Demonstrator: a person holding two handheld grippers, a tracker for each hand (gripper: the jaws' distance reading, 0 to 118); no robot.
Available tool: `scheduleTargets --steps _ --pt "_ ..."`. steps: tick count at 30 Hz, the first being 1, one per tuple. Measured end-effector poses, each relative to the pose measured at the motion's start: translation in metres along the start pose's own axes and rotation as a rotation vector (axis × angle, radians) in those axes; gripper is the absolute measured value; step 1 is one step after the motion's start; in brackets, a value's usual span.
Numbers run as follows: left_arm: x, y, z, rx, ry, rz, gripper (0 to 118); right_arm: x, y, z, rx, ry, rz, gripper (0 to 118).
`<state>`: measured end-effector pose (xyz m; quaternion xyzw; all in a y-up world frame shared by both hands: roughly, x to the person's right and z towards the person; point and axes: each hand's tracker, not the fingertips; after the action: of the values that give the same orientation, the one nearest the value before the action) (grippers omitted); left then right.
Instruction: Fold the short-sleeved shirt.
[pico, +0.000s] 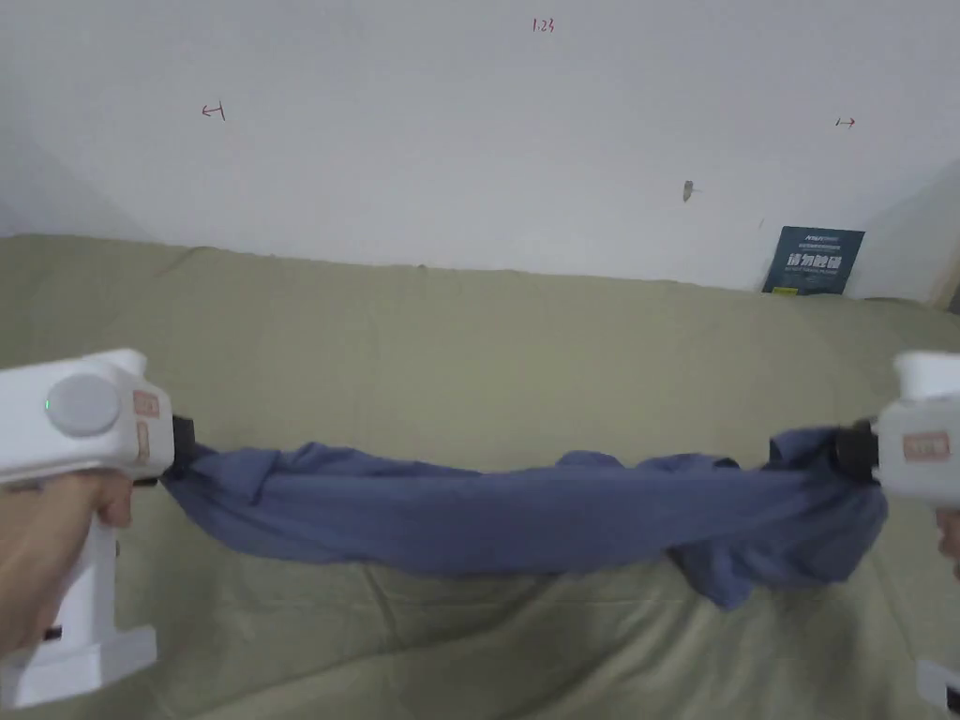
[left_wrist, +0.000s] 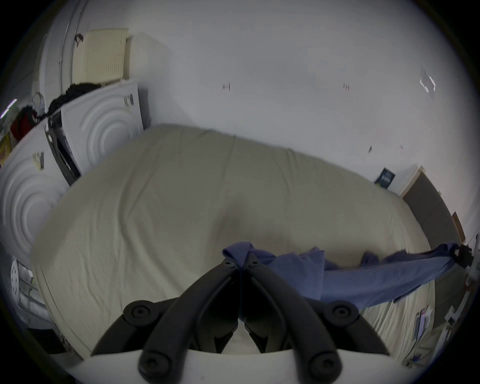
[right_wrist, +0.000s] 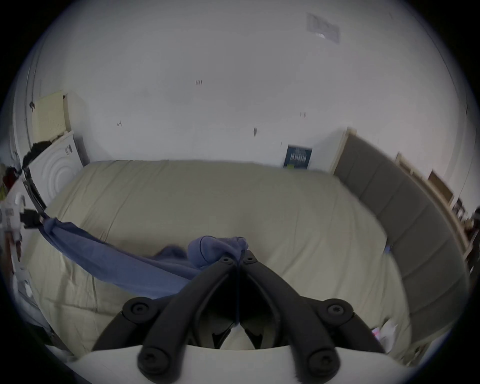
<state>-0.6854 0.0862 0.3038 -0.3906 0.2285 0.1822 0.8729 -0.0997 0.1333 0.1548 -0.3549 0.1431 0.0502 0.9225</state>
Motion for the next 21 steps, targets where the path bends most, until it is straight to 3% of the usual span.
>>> scheduleTargets --steps 5,11,12,18,21 --pt "-0.029 -0.082 0.015 -0.08 -0.004 0.005 0 0.007 -0.099 0.032 -0.087 0.014 -0.044 0" --pt "-0.047 -0.137 0.067 -0.1 -0.014 0.05 0 0.015 -0.175 0.068 -0.13 0.054 -0.119 0" --pt "-0.05 -0.144 0.073 -0.104 -0.018 0.055 0 0.016 -0.184 0.073 -0.129 0.059 -0.149 0" --pt "-0.068 -0.171 0.099 -0.123 -0.038 0.094 0 0.02 -0.217 0.089 -0.185 0.061 -0.159 0" --pt "-0.076 -0.17 0.084 -0.142 -0.039 0.084 0 0.018 -0.222 0.084 -0.198 0.05 -0.174 0"
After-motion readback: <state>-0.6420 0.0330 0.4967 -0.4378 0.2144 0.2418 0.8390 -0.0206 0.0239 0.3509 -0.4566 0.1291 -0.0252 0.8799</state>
